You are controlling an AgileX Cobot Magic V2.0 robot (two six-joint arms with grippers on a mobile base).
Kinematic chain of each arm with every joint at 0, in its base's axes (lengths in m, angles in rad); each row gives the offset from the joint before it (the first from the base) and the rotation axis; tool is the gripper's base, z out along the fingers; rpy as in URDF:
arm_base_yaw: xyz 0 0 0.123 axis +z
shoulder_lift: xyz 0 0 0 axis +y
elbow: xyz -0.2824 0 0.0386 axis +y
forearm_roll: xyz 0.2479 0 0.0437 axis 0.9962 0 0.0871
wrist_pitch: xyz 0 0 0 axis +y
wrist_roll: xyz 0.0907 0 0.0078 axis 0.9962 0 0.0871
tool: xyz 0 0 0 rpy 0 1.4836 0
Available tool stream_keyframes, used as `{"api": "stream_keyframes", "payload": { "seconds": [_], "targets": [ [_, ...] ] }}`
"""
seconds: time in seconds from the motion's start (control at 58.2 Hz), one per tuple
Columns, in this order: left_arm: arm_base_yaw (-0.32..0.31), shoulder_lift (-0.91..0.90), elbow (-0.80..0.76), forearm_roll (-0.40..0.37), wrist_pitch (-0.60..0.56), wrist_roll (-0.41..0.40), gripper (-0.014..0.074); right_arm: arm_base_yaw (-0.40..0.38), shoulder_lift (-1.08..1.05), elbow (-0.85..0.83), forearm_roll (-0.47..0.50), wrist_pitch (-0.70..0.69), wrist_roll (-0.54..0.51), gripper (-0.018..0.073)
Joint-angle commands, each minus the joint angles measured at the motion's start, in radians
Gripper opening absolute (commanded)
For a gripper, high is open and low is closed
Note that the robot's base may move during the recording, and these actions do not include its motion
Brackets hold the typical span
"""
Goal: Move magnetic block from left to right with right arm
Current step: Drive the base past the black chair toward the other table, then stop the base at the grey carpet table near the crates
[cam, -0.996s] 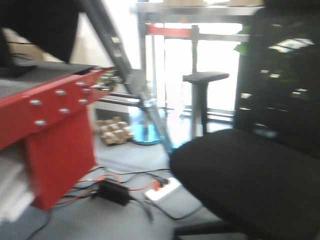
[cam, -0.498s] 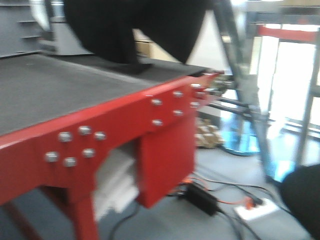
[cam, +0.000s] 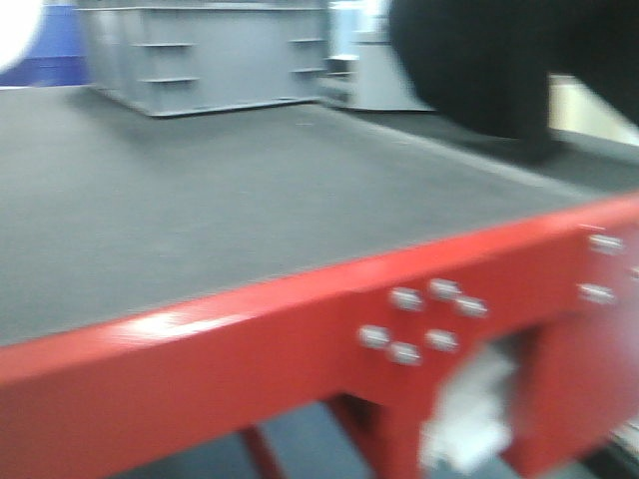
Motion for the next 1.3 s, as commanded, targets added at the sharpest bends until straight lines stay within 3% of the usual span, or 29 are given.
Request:
{"api": "stream_keyframes", "payload": {
  "seconds": [0.0,1.288],
  "targets": [
    [0.002,-0.006,0.01,-0.006,-0.083,-0.001,-0.0117,-0.004,0.012,-0.029,-0.006,-0.088,-0.003,0.0286],
    [0.002,-0.006,0.01,-0.006,-0.083,-0.001,-0.0117,-0.004,0.012,-0.029,-0.006,-0.088,-0.003,0.0286]
  ]
}}
